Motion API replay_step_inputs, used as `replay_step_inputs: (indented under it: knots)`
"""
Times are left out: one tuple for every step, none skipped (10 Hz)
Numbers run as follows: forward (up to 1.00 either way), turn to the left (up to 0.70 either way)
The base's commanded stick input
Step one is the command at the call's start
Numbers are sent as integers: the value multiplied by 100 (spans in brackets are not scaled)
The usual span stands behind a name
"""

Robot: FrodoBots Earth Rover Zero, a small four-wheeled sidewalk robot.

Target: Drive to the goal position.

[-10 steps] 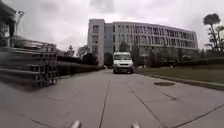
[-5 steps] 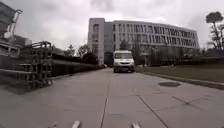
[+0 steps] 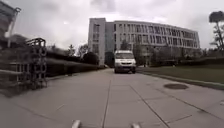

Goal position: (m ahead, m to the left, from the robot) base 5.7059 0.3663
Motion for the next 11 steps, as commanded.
replay_step_inputs:
  knots:
    - [70,5]
    - [70,18]
    - [70,21]
    - [70,3]
    - [70,0]
    - [70,0]
    - [70,0]
    - [70,0]
    - [70,0]
    - [70,0]
    - [70,2]
